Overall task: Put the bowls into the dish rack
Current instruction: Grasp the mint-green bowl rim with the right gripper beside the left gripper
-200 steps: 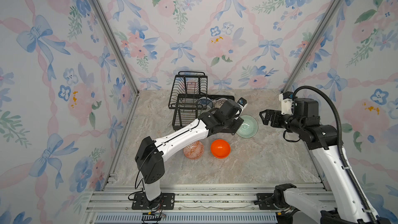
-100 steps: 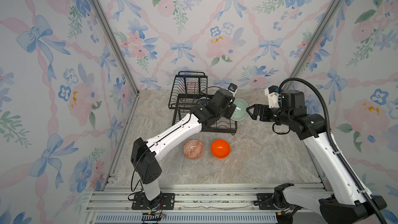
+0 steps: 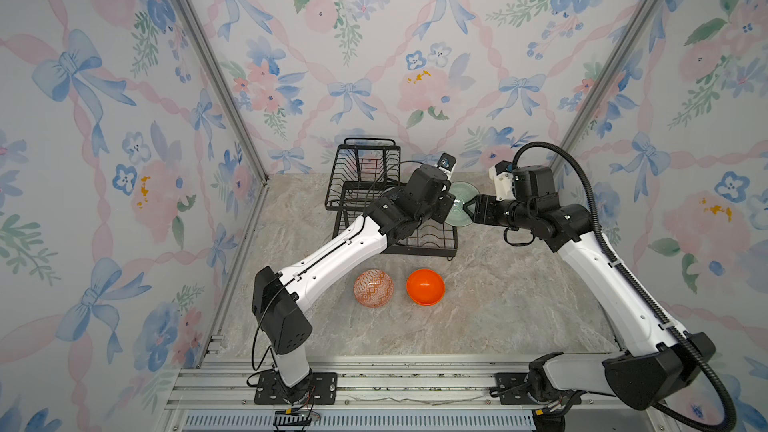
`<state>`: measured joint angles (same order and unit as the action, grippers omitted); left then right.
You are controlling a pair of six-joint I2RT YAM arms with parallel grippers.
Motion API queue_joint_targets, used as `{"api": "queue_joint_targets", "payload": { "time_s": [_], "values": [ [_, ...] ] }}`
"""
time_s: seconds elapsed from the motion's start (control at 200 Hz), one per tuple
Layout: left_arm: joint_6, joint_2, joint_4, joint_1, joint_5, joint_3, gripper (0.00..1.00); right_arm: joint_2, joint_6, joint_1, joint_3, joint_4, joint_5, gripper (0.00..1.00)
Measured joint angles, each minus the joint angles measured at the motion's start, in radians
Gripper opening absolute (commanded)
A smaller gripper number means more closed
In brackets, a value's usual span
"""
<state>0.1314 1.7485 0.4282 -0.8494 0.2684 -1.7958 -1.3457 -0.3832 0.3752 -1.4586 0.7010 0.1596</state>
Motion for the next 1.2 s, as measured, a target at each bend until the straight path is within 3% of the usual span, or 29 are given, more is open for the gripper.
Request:
{"api": "queue_joint_targets", "payload": {
  "time_s": [0.215,0.3,0.435,0.535,0.75,0.86,1.2],
  "values": [
    [0.003,0.000,-0.008,0.005,-0.010,0.016,0.00,-0.003,-0.018,0.008,-0.002,-0.007,-0.021,0.31],
    [0.003,-0.003,-0.010,0.007,-0.014,0.023,0.00,-0.003,-0.011,0.008,-0.002,-0.006,-0.037,0.16],
    [0.004,-0.019,-0.014,0.012,-0.020,0.032,0.00,-0.003,-0.014,0.011,-0.002,-0.007,-0.050,0.06],
    [0.008,-0.032,-0.023,0.011,-0.021,0.038,0.00,-0.008,-0.021,0.013,-0.002,-0.007,-0.059,0.00],
    [0.008,-0.042,-0.042,0.012,-0.035,0.065,0.00,-0.011,-0.021,0.019,-0.002,-0.005,-0.064,0.00],
    [0.013,-0.050,-0.057,0.014,-0.066,0.082,0.26,-0.012,-0.011,0.019,-0.002,-0.001,-0.071,0.00],
    [0.010,-0.195,-0.075,0.013,-0.171,0.203,0.77,-0.021,0.033,0.026,0.010,-0.006,-0.097,0.00]
  ]
}}
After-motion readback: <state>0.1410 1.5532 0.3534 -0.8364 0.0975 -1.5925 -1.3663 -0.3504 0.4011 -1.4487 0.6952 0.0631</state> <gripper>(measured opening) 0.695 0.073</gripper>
